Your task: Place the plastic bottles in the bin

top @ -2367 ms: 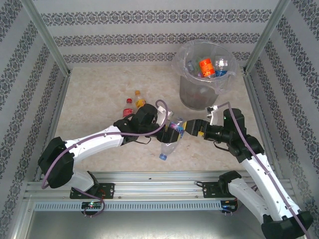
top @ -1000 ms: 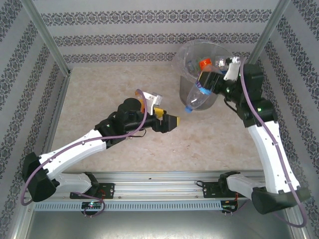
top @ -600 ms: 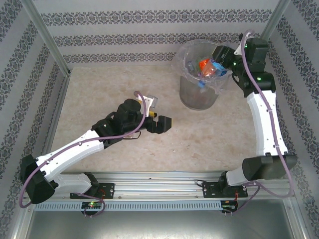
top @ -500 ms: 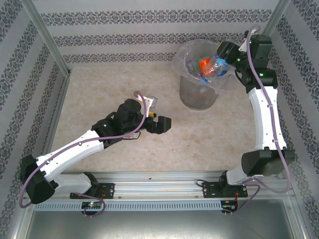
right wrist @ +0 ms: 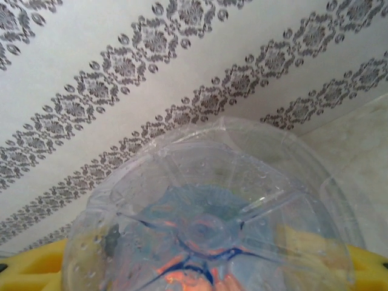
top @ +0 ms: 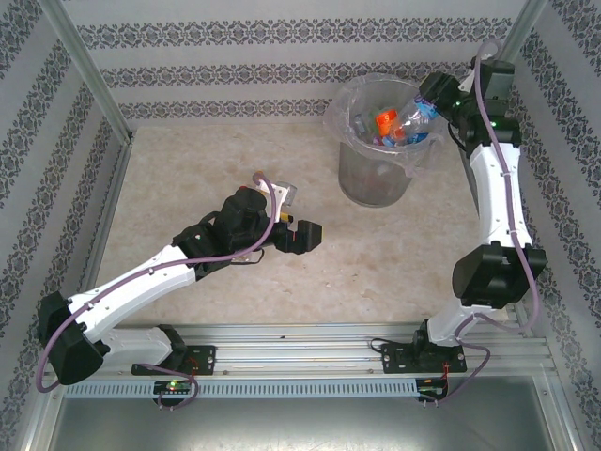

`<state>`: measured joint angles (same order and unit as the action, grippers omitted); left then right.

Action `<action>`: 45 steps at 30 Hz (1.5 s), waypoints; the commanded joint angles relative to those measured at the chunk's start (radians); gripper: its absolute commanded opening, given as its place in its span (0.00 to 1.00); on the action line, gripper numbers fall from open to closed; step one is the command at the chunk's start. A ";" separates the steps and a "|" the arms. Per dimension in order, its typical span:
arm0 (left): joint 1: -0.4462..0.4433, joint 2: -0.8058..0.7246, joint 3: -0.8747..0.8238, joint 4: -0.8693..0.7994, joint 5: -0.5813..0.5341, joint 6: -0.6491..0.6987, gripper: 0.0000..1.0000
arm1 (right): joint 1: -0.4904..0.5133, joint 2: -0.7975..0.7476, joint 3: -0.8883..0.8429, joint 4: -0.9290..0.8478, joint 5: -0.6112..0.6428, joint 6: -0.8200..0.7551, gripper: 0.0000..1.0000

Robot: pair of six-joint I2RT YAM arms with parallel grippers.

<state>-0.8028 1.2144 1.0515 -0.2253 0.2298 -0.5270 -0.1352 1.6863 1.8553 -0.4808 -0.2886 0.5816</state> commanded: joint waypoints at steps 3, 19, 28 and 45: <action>0.019 -0.008 -0.014 -0.040 -0.035 0.031 1.00 | -0.001 -0.016 -0.045 0.011 -0.056 -0.001 0.71; 0.039 -0.070 -0.023 -0.173 -0.146 0.062 1.00 | -0.012 -0.131 0.021 -0.193 0.186 -0.115 0.93; 0.134 -0.003 0.001 -0.277 -0.159 -0.007 1.00 | 0.044 -0.449 -0.336 -0.144 -0.031 -0.111 0.95; 0.272 0.438 0.246 -0.383 -0.245 -0.186 0.99 | 0.502 -0.889 -0.905 -0.150 0.016 -0.088 0.98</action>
<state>-0.5522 1.5948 1.2472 -0.5556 0.0170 -0.6594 0.3374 0.8261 0.9951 -0.6540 -0.2890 0.4652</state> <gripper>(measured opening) 0.988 0.981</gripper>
